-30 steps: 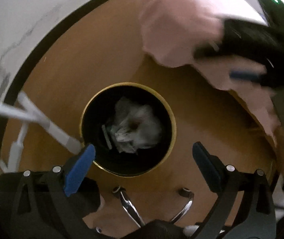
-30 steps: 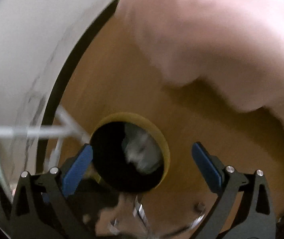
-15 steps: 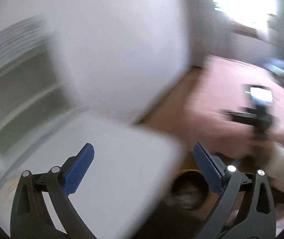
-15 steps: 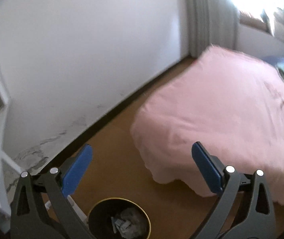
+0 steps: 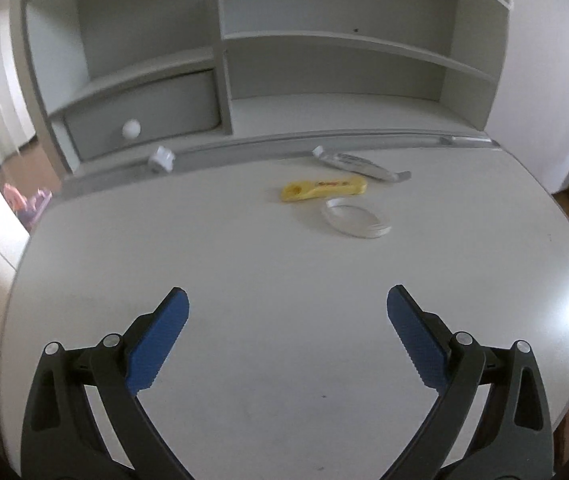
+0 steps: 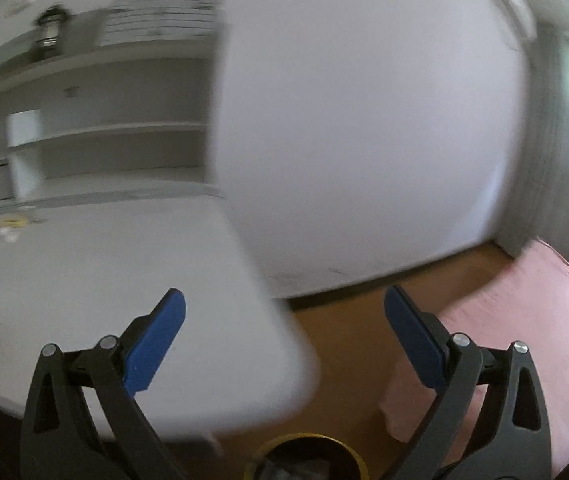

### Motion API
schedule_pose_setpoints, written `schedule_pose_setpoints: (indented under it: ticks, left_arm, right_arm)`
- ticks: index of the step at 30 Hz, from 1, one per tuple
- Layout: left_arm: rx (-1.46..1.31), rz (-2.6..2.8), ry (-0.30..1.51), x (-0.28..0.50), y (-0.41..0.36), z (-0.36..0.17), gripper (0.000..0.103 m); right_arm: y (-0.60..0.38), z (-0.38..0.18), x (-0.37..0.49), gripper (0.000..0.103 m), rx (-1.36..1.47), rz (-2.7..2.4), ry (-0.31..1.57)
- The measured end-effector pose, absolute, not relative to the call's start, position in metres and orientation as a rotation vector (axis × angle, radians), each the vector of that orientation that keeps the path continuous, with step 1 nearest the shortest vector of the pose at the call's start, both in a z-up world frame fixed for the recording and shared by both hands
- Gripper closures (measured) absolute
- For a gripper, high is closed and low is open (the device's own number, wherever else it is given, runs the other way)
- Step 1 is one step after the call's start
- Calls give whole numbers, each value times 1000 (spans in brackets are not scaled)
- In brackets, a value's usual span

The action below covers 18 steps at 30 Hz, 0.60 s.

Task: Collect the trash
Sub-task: 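Move both tools back over the desk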

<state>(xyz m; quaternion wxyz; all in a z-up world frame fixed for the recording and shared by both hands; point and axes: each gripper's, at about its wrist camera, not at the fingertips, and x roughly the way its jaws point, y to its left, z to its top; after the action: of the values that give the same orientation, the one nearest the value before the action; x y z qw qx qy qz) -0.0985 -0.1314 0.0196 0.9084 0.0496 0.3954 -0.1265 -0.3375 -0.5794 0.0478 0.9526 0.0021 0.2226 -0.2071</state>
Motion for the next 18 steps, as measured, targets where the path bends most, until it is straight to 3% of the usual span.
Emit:
schedule_pose_setpoints:
  ticks: [15,18]
  left_arm:
    - [81,-71,882,-34,-24,7,7]
    - [17,-123,928,-6,-11,6,7]
  right_arm:
    - [-371,45,-130,7,-7,301,714]
    - [-335,37,-100,18,-68,351,758]
